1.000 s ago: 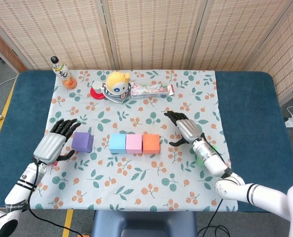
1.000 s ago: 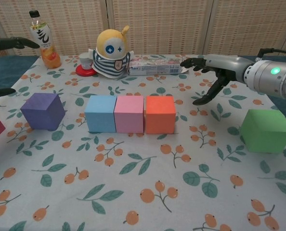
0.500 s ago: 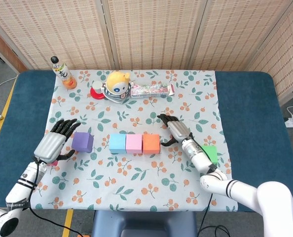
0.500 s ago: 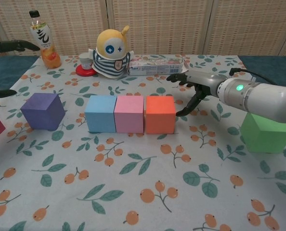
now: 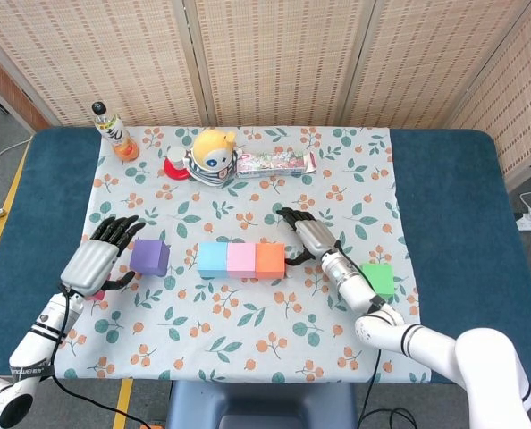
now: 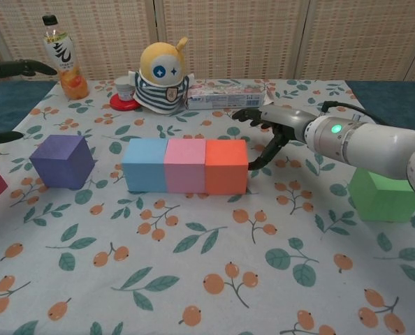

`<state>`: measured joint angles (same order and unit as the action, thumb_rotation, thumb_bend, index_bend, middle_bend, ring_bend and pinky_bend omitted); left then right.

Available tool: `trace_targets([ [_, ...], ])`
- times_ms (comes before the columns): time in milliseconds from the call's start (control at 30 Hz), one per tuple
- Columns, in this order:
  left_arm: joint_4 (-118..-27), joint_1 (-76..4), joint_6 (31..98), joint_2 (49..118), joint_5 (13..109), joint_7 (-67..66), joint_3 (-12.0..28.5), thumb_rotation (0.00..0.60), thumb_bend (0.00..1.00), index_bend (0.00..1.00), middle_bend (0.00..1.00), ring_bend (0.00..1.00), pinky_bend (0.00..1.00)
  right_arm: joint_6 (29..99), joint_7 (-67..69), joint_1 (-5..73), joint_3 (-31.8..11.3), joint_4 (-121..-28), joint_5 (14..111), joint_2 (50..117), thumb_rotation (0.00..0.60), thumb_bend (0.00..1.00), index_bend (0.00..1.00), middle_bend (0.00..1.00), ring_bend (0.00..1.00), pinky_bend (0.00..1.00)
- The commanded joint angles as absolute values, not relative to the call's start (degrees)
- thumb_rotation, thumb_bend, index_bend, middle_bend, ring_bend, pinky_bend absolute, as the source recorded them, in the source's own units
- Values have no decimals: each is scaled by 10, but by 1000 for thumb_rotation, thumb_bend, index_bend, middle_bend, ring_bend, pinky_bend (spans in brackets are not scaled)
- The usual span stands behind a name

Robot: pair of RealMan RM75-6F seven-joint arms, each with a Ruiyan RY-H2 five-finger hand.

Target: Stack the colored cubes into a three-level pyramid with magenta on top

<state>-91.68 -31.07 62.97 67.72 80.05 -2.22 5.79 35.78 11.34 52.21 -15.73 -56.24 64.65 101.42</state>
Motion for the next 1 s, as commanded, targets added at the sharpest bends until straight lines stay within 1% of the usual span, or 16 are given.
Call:
trace_targets([
  [33,-917,-310,630,677,801,-22,57,600,320,8,13,0,7,358,110,523,-158,-563,646,1015,600,50,0,0,0,0],
  [167,-916,-309,631,677,802,-22,57,600,319,8,12,0,7,363,99,520,-156,-570,644,1009,600,50,0,0,0,0],
  [333,-918,-307,634,675,804,-22,56,600,319,8,12,0,8,366,70,508,-146,-617,643,965,600,50,0,0,0,0],
  [500,-924,-304,641,672,808,-24,56,600,321,8,12,0,8,376,35,494,-138,-711,642,892,600,50,0,0,0,0],
  [600,-929,-303,644,670,810,-27,56,600,320,9,12,0,7,384,17,485,-134,-786,642,841,600,50,0,0,0,0],
  [700,-934,-304,645,669,811,-31,57,600,320,8,12,0,7,400,4,479,-133,-827,643,818,600,50,0,0,0,0],
  [767,-938,-303,646,667,811,-35,57,600,321,13,13,0,7,415,3,472,-134,-852,645,804,600,50,0,0,0,0],
  [900,-942,-304,640,661,807,-43,56,600,321,58,25,0,7,470,4,444,-134,-899,668,771,600,51,0,0,0,0],
  [1000,-940,-316,611,663,798,-37,56,600,321,59,32,0,7,524,-1,412,-128,-934,691,735,600,50,0,0,0,0],
])
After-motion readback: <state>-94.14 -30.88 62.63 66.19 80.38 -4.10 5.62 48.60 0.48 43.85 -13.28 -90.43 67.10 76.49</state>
